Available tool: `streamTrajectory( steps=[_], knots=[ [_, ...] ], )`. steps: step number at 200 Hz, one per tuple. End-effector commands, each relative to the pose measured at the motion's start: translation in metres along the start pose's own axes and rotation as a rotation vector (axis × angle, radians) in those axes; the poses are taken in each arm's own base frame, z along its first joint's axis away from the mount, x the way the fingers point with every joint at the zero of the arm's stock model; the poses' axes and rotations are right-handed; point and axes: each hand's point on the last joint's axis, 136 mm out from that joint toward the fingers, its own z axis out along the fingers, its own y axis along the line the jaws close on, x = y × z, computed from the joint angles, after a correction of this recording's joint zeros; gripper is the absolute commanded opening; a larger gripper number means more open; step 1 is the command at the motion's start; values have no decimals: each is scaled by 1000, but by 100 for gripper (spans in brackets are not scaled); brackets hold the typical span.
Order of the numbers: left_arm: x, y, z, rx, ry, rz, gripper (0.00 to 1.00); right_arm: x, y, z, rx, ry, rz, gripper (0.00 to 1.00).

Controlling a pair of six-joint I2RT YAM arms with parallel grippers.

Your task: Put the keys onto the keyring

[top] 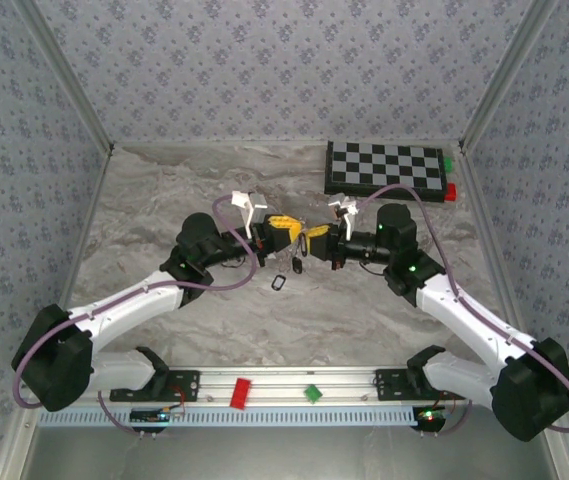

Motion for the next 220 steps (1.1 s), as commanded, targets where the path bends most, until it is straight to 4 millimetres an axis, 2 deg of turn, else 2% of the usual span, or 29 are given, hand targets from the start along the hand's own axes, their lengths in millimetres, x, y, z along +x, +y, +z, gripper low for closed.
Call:
streamTrajectory(
  steps=[1,54,76,95,153,220],
  knots=[
    [-23,-15,-4,28,-71,45,0,-1,-4,-5,43,8,-35,11],
    [-22,-14,-5,21,-69,46,0,-8,-20,-29,170,-34,-45,18],
    [-22,-13,-5,20,-66,47,0,-17,-13,-37,163,-82,-63,19],
    [-21,-13,-4,20,-66,45,0,-27,-3,-39,128,-115,-77,24],
    [-23,-9,-4,2,-86,27,0,-56,15,-36,16,-282,-116,25],
    [-25,-10,-5,-1,-92,27,0,-56,25,-15,-87,-258,-114,29]
  ],
)
